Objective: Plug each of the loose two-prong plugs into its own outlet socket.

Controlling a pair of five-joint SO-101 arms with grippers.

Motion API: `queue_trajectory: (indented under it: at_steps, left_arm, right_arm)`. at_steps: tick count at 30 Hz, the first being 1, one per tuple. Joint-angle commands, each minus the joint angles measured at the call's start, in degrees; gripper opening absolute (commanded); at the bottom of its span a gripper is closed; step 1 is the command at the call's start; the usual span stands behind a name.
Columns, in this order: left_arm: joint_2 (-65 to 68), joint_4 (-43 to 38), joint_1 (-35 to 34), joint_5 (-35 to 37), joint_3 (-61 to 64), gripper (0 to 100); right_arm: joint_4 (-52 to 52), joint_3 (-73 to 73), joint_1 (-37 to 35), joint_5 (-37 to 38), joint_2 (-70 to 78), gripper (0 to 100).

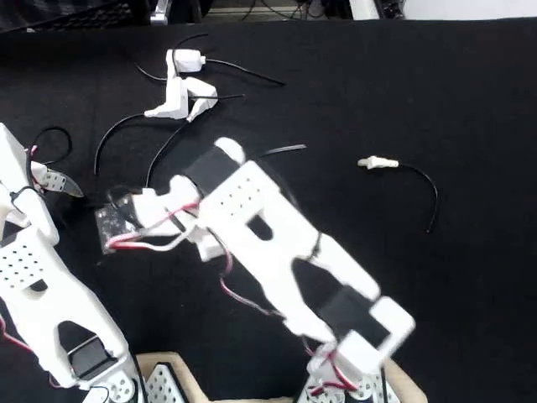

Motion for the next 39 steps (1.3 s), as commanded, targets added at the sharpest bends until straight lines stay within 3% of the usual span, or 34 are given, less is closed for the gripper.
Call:
queue_trajectory:
  at_steps: [1,8,15,22,27,29,35,39]
  left_arm:
    - [0.2,-1.8,-0.4,0.0,-0.3,30]
    - [0.2,-1.8,-0.4,0.0,-0.3,30]
    - [0.2,-1.8,-0.4,-0.1,-0.2,30]
    - [0.2,-1.7,-0.4,-0.1,-0.1,30]
    - [0.2,-1.7,-0.4,-0.1,-0.1,30]
    - [0.2,-1.7,-0.4,-0.1,-0.1,30]
    - [0.2,-1.7,-0.4,-0.1,-0.1,30]
    - [0.2,-1.7,-0.4,-0.1,-0.1,30]
  right_arm:
    - [-0.3,-9.9,1.1,2.0,8.0,35.3]
    - [0.1,-30.2,5.9,2.1,31.4,35.0]
    - [0.1,-48.7,6.2,2.5,50.0,35.0]
    - [0.4,-62.2,6.5,3.0,63.7,35.0]
    - [2.5,-66.9,7.9,2.4,65.8,34.7]
    - [2.5,-67.0,8.0,2.4,65.8,30.4]
    - [2.5,-67.5,8.4,2.4,65.7,4.7]
    - [2.5,-69.5,8.6,2.5,65.7,2.1]
